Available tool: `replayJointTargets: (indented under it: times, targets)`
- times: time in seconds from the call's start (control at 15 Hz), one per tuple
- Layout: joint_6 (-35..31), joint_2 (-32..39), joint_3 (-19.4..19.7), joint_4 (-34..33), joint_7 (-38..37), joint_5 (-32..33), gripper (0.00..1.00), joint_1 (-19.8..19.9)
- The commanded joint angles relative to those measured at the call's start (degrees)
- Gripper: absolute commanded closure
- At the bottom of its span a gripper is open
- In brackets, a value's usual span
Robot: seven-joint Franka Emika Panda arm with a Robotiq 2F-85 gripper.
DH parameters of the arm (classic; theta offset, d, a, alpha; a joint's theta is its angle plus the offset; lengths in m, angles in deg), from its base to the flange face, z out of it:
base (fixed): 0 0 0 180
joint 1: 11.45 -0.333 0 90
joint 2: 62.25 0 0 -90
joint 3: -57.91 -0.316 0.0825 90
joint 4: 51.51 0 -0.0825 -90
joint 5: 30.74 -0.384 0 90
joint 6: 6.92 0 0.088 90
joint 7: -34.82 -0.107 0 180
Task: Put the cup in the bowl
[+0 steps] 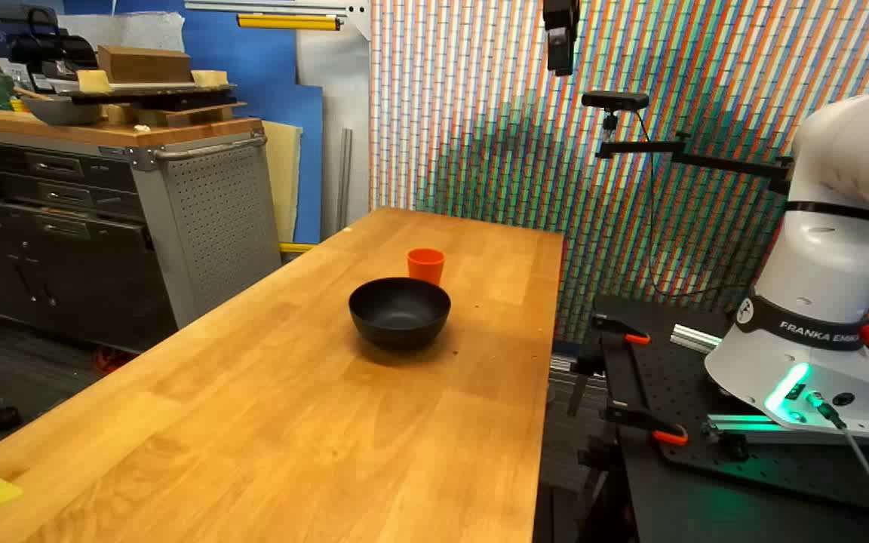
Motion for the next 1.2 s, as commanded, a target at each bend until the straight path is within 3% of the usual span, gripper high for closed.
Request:
replayJointTargets:
  times: [0.0, 0.87, 1.13]
  targets:
    - [0.16, 0.02, -0.04, -0.32, 0.03, 0.0, 0.0, 0.07]
    - [0.17, -0.09, -0.04, -0.52, 0.03, 0.0, 0.0, 0.07]
    - [-6.96, 4.33, 0.66, -3.48, 1.34, 5.63, 0.0, 1.45]
